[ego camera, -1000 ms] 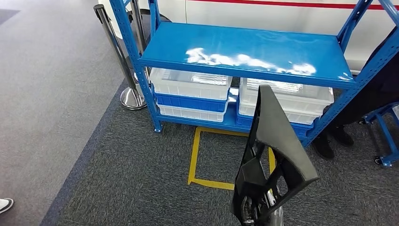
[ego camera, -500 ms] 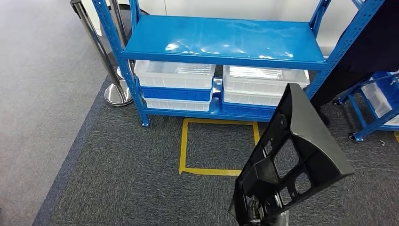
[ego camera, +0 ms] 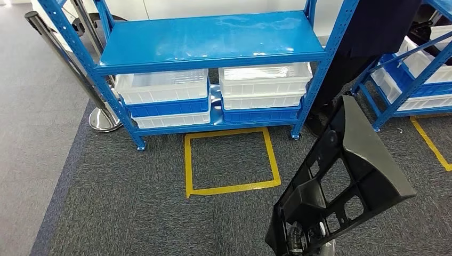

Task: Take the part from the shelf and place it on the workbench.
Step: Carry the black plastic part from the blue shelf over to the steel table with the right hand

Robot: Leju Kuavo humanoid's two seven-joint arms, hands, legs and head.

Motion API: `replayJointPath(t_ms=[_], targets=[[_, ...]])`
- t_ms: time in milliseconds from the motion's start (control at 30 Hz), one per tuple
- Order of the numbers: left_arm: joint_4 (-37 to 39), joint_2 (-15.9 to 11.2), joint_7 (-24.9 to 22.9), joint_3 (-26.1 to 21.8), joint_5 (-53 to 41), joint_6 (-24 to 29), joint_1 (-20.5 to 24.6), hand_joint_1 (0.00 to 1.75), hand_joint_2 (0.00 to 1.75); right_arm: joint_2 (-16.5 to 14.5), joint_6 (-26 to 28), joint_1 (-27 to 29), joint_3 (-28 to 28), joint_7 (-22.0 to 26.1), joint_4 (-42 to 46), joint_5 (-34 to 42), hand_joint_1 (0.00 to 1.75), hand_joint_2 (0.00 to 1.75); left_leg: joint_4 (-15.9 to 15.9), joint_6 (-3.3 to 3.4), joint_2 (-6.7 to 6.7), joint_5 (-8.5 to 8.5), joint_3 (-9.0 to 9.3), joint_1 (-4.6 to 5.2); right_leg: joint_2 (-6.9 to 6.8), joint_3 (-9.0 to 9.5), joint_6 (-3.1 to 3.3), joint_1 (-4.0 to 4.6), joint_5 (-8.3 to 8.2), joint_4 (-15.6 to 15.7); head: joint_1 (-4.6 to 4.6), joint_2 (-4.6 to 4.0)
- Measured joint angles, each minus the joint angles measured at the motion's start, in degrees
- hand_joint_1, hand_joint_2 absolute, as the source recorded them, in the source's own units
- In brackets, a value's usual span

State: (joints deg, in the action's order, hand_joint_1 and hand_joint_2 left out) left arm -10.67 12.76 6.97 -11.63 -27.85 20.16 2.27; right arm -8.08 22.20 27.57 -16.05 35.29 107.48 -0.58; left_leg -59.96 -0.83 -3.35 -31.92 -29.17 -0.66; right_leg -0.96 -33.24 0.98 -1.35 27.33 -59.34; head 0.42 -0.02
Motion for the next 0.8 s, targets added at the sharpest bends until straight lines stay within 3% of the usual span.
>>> replayJointPath(t_ms=[67,100,133,167,233,300,367,433,500,567,633,667,700,733,800], targets=[[0.0,-0.03,-0.23,-0.01,0.18,-0.2,0.04,0.0,1.75,-0.36,-0.37,0.09,0.34,0.02,0.13,0.1,1.75,1.75,-7.39,-0.09,2.17,-3.97,-3.32,-0.06,0.97,-0.26,0.5,0.14,-0.18,0.03,-0.01,0.0],[0.0,-0.07,-0.36,-0.02,0.24,-0.26,0.03,0.0,1.75,-0.51,-0.58,0.15,0.53,0.03,0.12,0.13,1.75,1.75,-11.35,-0.02,2.58,-5.46,-5.14,-0.04,1.59,-0.37,0.65,0.28,-0.23,0.0,-0.01,0.0],[0.0,-0.14,-0.5,-0.04,0.32,-0.32,0.01,0.0,1.75,-0.64,-0.78,0.24,0.75,0.05,0.11,0.15,1.75,1.75,-13.84,0.11,2.77,-5.88,-6.32,-0.01,2.32,-0.42,0.72,0.41,-0.26,-0.03,-0.01,0.0],[0.0,-0.21,-0.62,-0.05,0.39,-0.37,-0.07,0.0,1.75,-0.74,-0.93,0.32,0.94,0.07,0.11,0.17,1.75,1.75,-14.16,0.32,2.91,-5.08,-6.54,0.02,3.14,-0.39,0.75,0.52,-0.28,-0.09,-0.01,0.0],[0.0,-0.32,-0.74,-0.08,0.48,-0.45,-0.3,0.0,1.75,-0.89,-1.15,0.43,1.14,0.09,0.1,0.19,1.75,1.75,-8.21,1.0,4.15,-0.64,-4.09,0.06,4.88,-0.17,0.75,0.63,-0.28,-0.17,-0.01,0.0],[0.01,-0.38,-0.78,-0.1,0.56,-0.54,-0.7,0.0,1.75,-1.08,-1.26,0.42,1.2,0.13,0.1,0.17,1.75,1.75,-1.18,1.62,7.39,2.63,-1.36,0.04,6.38,-0.34,0.49,0.65,-0.4,-0.34,-0.01,0.0],[0.02,-0.41,-0.75,-0.11,0.63,-0.73,-0.72,0.0,1.75,-1.33,-1.33,0.45,1.41,0.21,0.08,0.02,1.75,1.75,1.45,1.71,8.96,2.82,-0.55,0.13,7.65,-1.1,-0.23,0.41,-0.78,-0.44,0.0,0.0],[0.02,-0.33,-0.66,-0.12,0.71,-0.92,-0.5,0.0,1.75,-1.57,-1.37,0.61,1.9,0.36,0.05,-0.2,1.75,1.75,2.31,1.78,7.73,2.94,-0.3,0.08,8.49,-1.63,-1.06,0.21,-1.15,-0.39,0.0,0.0],[0.02,-0.21,-0.53,-0.14,0.79,-0.97,-0.64,0.0,1.75,-1.79,-1.53,0.67,2.59,0.66,0.01,-0.34,1.75,1.75,3.04,2.21,6.05,3.43,-0.07,-0.17,5.99,-2.65,-1.7,0.46,0.24,-2.41,0.1,0.0],[0.02,-0.14,-0.45,-0.16,0.79,-0.97,-0.89,0.0,1.75,-2.05,-2.02,0.62,3.31,0.95,-0.03,-0.48,1.75,1.75,3.33,2.57,4.08,3.62,0.01,-0.14,2.41,-5.59,-2.23,0.54,3.87,-8.74,0.2,0.0],[0.02,-0.15,-0.43,-0.17,0.79,-0.98,-1.0,0.0,1.75,-2.28,-2.48,0.63,3.93,1.11,-0.12,-0.57,1.75,1.75,3.29,2.67,2.19,3.57,-0.04,0.01,1.38,-8.42,-2.71,0.25,6.27,-14.91,0.22,0.01],[0.02,-0.16,-0.43,-0.19,0.79,-1.02,-0.98,0.0,1.75,-2.4,-2.72,0.68,4.27,1.19,-0.19,-0.58,1.75,1.75,3.28,2.65,1.31,3.52,-0.04,0.03,1.17,-8.52,-2.89,0.11,5.94,-15.45,0.22,0.01],[0.02,-0.16,-0.42,-0.2,0.79,-1.08,-0.93,0.0,1.75,-2.52,-3.03,0.73,4.63,1.26,-0.27,-0.58,1.75,1.75,3.27,2.59,0.55,3.44,0.0,0.04,0.89,-7.46,-2.99,0.01,4.68,-13.79,0.22,0.01],[0.02,-0.16,-0.42,-0.21,0.78,-1.2,-0.84,0.0,1.75,-2.71,-3.45,0.77,5.03,1.34,-0.33,-0.59,1.75,1.75,3.23,2.46,-0.14,3.32,0.13,0.04,0.21,-5.26,-2.99,-0.05,2.83,-10.12,0.22,0.0],[0.02,-0.16,-0.43,-0.23,0.74,-1.48,-0.67,0.0,1.75,-3.2,-4.26,0.72,5.73,1.53,-0.39,-0.63,1.75,1.75,3.06,1.97,-1.19,2.93,0.45,0.27,-2.17,-0.95,-2.36,0.24,0.57,-2.64,0.22,0.0]])
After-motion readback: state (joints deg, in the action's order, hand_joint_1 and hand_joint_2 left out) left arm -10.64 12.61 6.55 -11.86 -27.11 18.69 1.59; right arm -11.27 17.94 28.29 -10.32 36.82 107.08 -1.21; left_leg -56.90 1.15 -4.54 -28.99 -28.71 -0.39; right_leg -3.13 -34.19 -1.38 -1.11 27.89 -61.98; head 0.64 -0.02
